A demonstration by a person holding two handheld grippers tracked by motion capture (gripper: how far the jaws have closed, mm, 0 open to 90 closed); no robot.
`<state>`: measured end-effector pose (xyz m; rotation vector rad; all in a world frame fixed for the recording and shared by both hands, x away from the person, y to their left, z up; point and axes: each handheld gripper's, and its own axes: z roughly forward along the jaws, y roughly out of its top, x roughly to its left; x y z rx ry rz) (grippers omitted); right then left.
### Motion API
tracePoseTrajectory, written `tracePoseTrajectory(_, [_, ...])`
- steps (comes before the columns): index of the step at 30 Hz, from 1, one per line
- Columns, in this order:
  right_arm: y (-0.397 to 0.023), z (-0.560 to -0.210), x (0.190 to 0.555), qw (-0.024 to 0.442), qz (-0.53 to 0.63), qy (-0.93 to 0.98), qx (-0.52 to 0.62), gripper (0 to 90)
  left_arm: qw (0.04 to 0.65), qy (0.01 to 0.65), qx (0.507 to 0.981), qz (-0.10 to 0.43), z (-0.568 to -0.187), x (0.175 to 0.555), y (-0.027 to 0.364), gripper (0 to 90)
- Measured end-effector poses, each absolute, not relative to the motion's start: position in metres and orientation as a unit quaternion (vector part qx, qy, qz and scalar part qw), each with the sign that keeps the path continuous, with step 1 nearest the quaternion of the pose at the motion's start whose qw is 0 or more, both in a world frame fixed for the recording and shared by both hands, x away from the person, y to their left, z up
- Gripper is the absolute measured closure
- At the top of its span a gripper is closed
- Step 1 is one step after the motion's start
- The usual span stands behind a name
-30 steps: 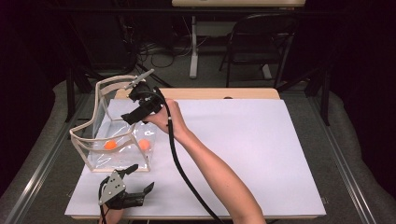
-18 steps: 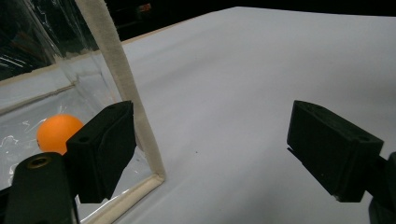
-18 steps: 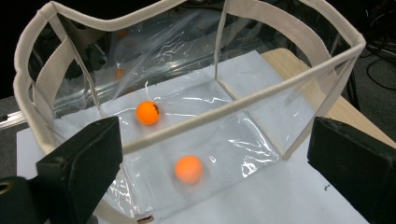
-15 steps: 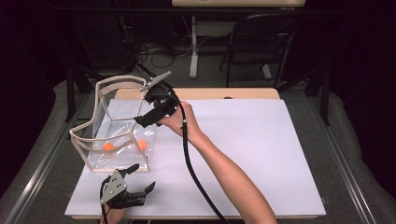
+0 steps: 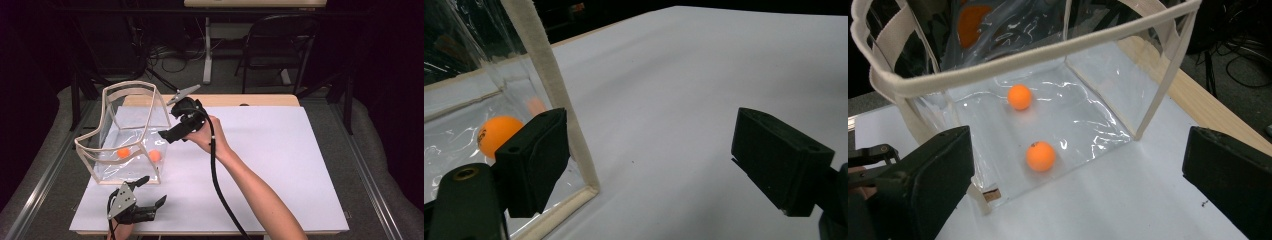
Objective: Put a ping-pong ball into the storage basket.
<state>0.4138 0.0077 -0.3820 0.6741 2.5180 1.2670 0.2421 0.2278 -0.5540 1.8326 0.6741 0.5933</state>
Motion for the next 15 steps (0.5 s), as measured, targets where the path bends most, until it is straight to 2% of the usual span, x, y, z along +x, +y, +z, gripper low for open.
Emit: tracePoseTrajectory(15, [-0.026, -0.409, 0.401, 0.129, 0.42, 0.864, 0.245, 0.0, 0.527, 0.28, 0.764, 0.247, -0.554, 0.243, 0.229, 15.7])
